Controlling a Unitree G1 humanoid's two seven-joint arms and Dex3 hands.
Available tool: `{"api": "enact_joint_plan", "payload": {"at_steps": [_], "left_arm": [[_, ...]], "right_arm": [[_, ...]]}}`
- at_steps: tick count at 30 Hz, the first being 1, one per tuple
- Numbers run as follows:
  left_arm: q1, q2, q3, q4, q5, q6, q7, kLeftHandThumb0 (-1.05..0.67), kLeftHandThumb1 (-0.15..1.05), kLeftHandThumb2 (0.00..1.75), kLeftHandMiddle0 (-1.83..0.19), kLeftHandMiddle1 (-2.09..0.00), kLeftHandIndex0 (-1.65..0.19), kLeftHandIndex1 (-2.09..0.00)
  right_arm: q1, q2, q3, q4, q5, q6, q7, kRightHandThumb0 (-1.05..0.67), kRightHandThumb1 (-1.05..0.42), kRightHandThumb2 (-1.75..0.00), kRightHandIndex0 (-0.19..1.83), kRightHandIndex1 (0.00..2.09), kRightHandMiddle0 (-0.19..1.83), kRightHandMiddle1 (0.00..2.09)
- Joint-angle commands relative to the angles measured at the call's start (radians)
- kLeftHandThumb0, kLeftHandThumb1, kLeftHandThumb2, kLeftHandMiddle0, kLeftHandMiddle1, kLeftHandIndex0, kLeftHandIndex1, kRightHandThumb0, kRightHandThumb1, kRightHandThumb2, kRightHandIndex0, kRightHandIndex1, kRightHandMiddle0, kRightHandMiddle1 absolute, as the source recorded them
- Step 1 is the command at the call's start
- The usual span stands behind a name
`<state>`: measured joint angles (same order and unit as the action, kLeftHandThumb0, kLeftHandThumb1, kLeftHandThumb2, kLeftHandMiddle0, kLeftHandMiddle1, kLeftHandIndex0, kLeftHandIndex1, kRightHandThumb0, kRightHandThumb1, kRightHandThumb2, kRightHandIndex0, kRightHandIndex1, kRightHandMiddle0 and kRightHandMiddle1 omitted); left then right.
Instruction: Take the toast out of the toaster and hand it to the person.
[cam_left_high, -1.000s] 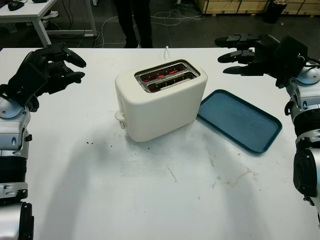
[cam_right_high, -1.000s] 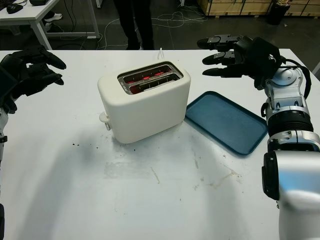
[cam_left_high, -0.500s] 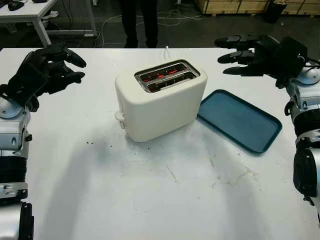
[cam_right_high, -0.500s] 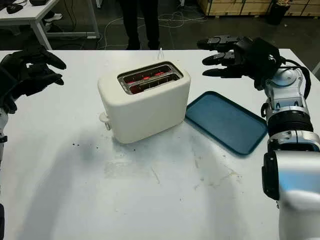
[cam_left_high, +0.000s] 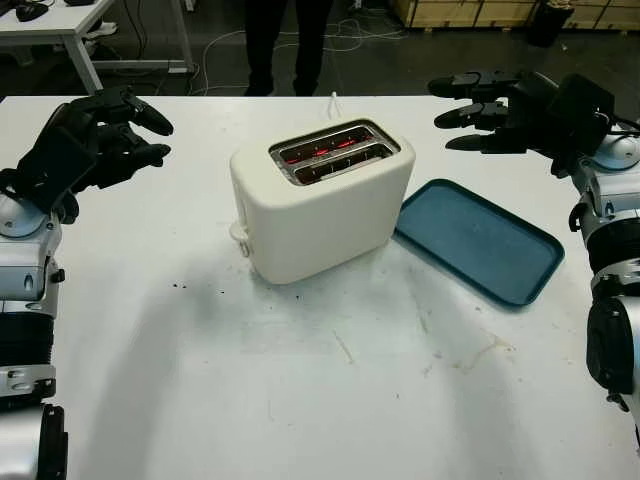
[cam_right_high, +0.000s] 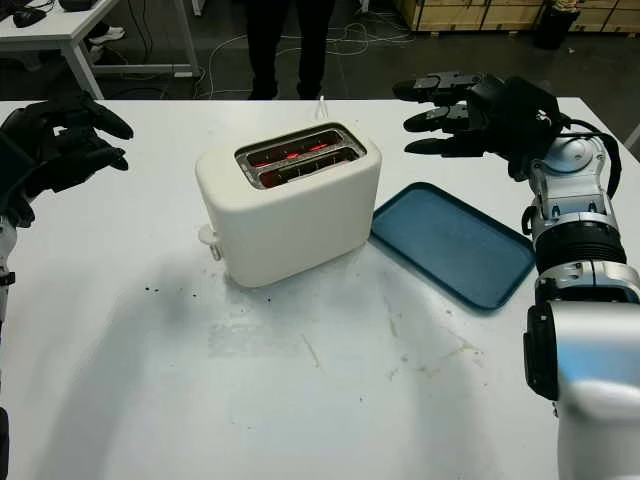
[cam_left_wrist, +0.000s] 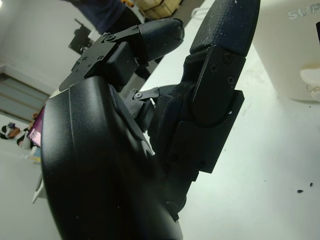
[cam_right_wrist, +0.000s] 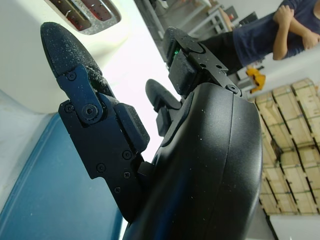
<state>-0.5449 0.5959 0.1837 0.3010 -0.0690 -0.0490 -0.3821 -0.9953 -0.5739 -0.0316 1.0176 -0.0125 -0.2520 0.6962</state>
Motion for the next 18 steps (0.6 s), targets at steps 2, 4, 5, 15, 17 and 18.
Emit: {"api": "enact_joint_plan", "payload": {"at_steps": [2, 4, 5, 15, 17, 18], "left_arm": [[-0.008, 0.001, -0.001, -0.001, 0.009, -0.009, 0.006, -1.05, 0.87, 0.0, -0.63, -1.33, -0.59, -1.19], [-0.009, -0.001, 0.001, -0.002, 0.003, -0.005, 0.003, -1.05, 0.87, 0.0, -0.63, -1.33, -0.59, -1.19], [-0.009, 0.001, -0.001, 0.0, 0.005, -0.01, 0.002, -1.05, 0.87, 0.0, -0.63, -1.33, -0.59, -1.19], [-0.009, -0.001, -0.001, 0.002, 0.005, -0.009, 0.003, -1.05, 0.87, 0.0, -0.62, -1.34, -0.58, -1.19], [-0.009, -0.002, 0.0, 0.001, 0.002, -0.007, 0.002, -1.05, 0.87, 0.0, -0.63, -1.33, -0.59, -1.19], [-0.009, -0.001, 0.0, 0.0, 0.003, -0.006, 0.002, -1.05, 0.87, 0.0, -0.63, -1.33, -0.59, -1.19]], "right_arm": [[0.0, 0.0, -0.001, -0.003, -0.002, -0.005, -0.003, -0.83, -0.73, 0.0, 0.35, 0.55, 0.55, 0.01], [0.001, -0.002, -0.001, -0.005, -0.003, -0.001, -0.004, -0.82, -0.73, 0.0, 0.35, 0.56, 0.55, 0.01], [0.001, -0.002, 0.0, -0.006, -0.004, -0.001, -0.004, -0.82, -0.73, 0.0, 0.35, 0.56, 0.55, 0.01], [0.006, -0.004, -0.002, -0.017, -0.001, 0.012, -0.004, -0.83, -0.73, 0.0, 0.35, 0.55, 0.55, 0.01], [0.009, -0.004, -0.002, -0.023, -0.001, 0.016, -0.008, -0.82, -0.73, 0.0, 0.35, 0.55, 0.56, 0.01], [0.01, -0.004, -0.002, -0.023, -0.002, 0.013, -0.009, -0.82, -0.73, 0.0, 0.35, 0.55, 0.56, 0.01]]}}
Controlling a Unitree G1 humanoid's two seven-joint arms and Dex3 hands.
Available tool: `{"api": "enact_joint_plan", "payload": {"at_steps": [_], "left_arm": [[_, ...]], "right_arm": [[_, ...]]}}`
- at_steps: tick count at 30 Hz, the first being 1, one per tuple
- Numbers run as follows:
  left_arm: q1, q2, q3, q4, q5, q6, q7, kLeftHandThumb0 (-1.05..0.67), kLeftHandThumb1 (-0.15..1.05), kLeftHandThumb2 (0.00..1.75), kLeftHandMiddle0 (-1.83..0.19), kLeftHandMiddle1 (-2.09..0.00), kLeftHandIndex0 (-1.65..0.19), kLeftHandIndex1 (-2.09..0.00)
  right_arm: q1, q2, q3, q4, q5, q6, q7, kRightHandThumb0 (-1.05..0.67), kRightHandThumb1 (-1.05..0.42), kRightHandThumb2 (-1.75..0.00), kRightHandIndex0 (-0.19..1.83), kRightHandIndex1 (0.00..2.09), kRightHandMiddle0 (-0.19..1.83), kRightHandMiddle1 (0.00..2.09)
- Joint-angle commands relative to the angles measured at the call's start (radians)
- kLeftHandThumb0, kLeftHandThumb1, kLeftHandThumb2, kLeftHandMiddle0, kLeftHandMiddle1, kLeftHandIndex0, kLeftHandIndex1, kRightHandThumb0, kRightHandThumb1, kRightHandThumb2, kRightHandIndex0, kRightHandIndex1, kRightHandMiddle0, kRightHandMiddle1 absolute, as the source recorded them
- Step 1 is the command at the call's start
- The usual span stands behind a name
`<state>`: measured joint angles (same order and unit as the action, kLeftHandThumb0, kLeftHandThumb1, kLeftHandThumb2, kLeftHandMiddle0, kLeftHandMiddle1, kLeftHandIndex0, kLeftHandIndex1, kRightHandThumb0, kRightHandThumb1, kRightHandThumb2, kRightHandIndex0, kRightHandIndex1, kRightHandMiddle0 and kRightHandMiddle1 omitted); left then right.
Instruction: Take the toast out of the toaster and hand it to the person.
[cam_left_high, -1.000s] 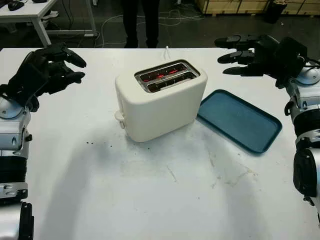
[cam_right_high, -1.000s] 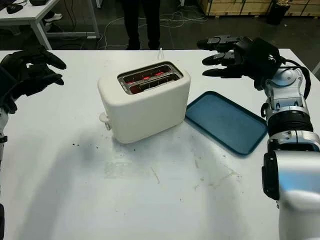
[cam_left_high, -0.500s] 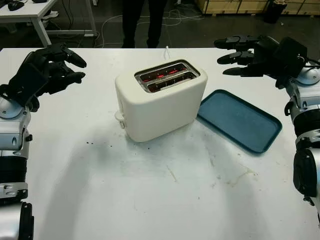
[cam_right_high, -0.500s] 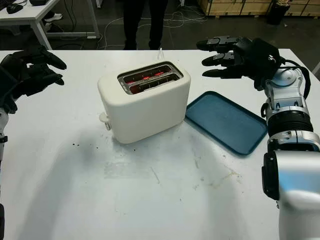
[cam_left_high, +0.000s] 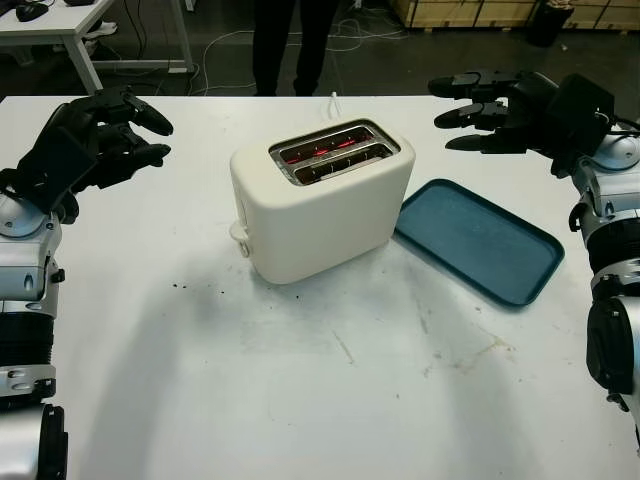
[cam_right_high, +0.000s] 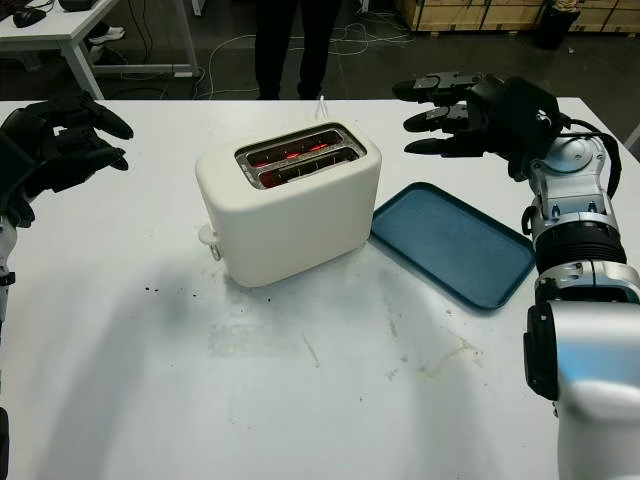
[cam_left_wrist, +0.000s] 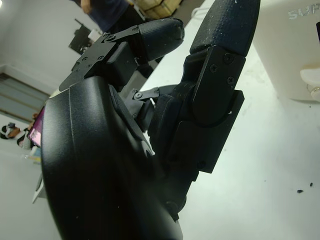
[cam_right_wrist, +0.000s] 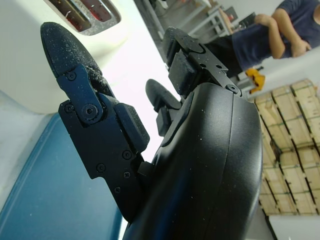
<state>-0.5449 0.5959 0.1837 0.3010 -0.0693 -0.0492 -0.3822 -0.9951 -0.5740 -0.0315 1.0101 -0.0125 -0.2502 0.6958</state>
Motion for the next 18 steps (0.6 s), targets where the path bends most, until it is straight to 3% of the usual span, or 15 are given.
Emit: {"api": "enact_joint_plan", "payload": {"at_steps": [1, 18], "left_arm": [[-0.009, -0.001, -0.001, -0.001, 0.005, -0.005, 0.004, -1.05, 0.87, 0.0, -0.63, -1.33, -0.59, -1.19], [-0.007, 0.0, 0.0, 0.002, 0.005, -0.012, 0.001, -1.05, 0.88, 0.0, -0.62, -1.33, -0.58, -1.19]], "right_arm": [[0.008, -0.003, -0.003, -0.01, 0.0, 0.01, -0.005, -0.82, -0.73, 0.0, 0.36, 0.54, 0.56, 0.01], [0.002, -0.004, 0.003, 0.006, -0.006, -0.011, 0.001, -0.84, -0.75, 0.0, 0.36, 0.54, 0.55, 0.0]]}}
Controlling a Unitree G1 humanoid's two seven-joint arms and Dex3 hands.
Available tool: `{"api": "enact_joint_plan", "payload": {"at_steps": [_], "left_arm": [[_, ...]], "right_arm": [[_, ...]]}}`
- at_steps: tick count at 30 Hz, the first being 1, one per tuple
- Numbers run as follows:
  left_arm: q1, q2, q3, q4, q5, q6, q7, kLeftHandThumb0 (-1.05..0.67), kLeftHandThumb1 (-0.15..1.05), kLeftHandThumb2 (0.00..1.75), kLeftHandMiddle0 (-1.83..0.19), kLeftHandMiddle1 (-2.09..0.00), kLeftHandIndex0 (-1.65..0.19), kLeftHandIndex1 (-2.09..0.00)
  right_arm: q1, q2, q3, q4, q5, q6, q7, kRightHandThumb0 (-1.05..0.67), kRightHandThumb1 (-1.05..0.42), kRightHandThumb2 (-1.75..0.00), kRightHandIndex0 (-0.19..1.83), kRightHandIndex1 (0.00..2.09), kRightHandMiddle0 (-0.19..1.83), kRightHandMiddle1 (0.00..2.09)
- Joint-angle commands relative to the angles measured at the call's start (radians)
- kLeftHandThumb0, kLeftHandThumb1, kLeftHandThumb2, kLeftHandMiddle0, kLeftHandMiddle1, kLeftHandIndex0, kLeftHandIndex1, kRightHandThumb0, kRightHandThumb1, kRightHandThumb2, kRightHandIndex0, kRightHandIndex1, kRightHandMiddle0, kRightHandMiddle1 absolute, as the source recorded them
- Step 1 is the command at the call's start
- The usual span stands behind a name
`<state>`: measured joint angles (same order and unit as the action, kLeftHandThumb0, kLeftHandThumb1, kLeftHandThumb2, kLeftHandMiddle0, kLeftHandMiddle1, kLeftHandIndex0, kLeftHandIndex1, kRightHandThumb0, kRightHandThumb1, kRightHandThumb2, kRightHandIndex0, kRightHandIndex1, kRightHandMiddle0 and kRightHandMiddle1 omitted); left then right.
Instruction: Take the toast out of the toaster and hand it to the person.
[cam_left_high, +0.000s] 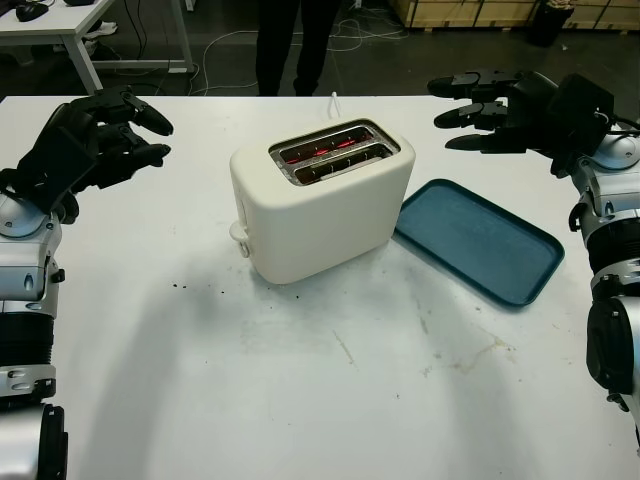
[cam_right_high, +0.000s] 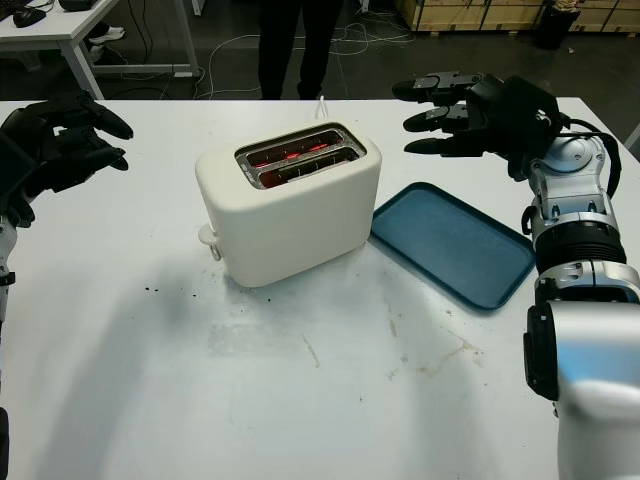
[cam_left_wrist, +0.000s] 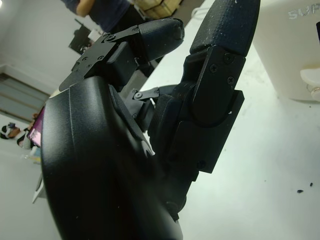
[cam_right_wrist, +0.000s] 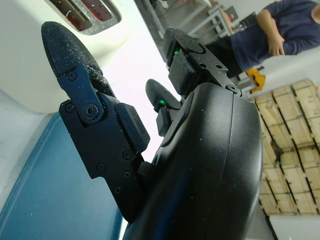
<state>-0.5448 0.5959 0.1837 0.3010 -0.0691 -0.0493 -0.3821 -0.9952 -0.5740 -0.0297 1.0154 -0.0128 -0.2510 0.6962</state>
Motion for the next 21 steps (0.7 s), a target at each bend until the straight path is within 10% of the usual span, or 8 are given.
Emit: {"api": "enact_joint_plan", "payload": {"at_steps": [1, 21], "left_arm": [[-0.009, -0.002, 0.002, 0.004, -0.002, -0.01, -0.003, -1.05, 0.88, 0.0, -0.62, -1.33, -0.58, -1.19], [-0.018, -0.005, -0.004, 0.001, -0.001, 0.0, -0.002, -1.05, 0.86, 0.0, -0.64, -1.31, -0.6, -1.17]], "right_arm": [[0.002, -0.002, 0.0, -0.003, -0.005, -0.004, -0.003, -0.84, -0.74, 0.0, 0.36, 0.54, 0.55, 0.0], [-0.005, -0.001, 0.003, 0.009, -0.008, -0.019, 0.0, -0.84, -0.74, 0.0, 0.34, 0.58, 0.55, 0.0]]}}
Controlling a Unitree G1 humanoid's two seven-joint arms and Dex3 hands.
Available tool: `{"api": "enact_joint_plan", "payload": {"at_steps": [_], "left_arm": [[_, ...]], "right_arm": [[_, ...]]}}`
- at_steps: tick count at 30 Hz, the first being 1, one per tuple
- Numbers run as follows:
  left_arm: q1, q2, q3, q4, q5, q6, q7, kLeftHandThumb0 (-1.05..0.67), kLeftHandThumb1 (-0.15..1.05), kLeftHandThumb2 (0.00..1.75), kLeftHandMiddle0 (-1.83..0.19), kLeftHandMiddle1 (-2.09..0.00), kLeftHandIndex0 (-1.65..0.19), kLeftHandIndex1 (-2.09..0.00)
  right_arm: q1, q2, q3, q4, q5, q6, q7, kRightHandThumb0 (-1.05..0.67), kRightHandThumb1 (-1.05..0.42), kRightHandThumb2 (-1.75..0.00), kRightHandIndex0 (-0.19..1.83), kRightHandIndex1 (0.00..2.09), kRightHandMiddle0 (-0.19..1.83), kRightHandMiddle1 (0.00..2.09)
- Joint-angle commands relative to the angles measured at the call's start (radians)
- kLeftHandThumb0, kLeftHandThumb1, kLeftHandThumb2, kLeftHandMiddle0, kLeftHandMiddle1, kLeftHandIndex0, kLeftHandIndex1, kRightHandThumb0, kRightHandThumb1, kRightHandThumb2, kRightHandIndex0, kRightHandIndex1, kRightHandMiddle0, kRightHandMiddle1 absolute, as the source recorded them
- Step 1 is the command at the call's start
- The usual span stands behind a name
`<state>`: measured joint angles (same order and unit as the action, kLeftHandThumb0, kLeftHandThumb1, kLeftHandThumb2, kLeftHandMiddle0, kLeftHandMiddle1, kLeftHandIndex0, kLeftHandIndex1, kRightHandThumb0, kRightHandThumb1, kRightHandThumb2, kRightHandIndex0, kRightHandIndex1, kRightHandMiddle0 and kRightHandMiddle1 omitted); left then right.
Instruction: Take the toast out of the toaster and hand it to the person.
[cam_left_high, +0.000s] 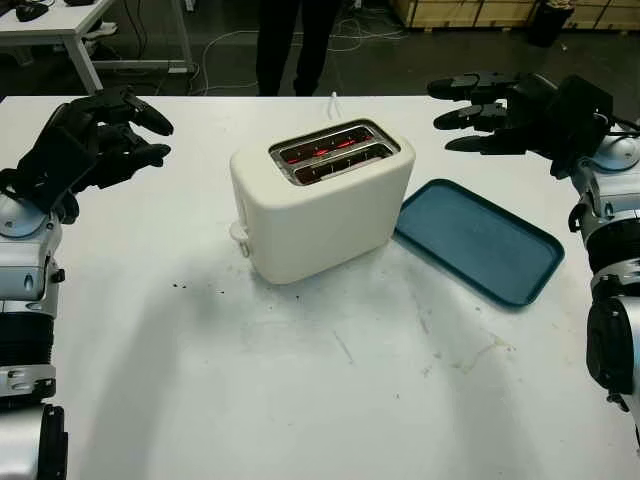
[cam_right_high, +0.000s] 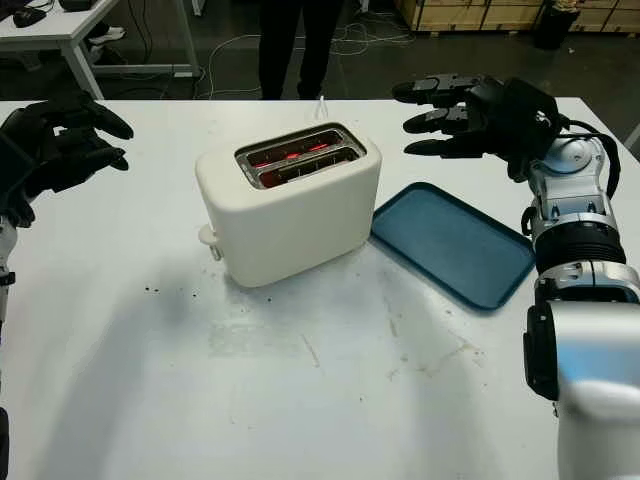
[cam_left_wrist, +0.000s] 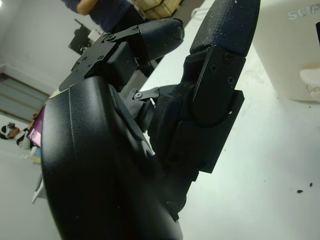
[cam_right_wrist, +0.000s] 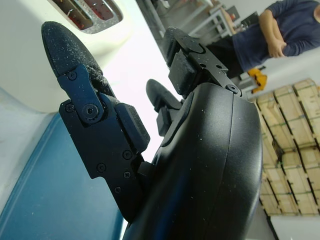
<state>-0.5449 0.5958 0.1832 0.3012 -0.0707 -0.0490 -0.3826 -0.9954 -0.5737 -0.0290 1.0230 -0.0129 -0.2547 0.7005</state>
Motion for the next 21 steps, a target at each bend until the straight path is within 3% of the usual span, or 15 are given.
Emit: {"api": "enact_joint_plan", "payload": {"at_steps": [1, 21], "left_arm": [[-0.018, -0.005, -0.003, 0.0, 0.0, 0.002, -0.001, -1.05, 0.86, 0.0, -0.64, -1.31, -0.6, -1.17], [-0.015, -0.003, -0.003, 0.0, 0.007, -0.006, 0.006, -1.05, 0.87, 0.0, -0.64, -1.32, -0.6, -1.18]], "right_arm": [[-0.004, -0.002, 0.003, 0.0, -0.009, -0.016, -0.006, -0.84, -0.74, 0.0, 0.33, 0.58, 0.55, 0.0], [-0.005, 0.0, 0.002, 0.002, -0.001, -0.015, 0.004, -0.82, -0.75, 0.0, 0.31, 0.61, 0.54, 0.0]]}}
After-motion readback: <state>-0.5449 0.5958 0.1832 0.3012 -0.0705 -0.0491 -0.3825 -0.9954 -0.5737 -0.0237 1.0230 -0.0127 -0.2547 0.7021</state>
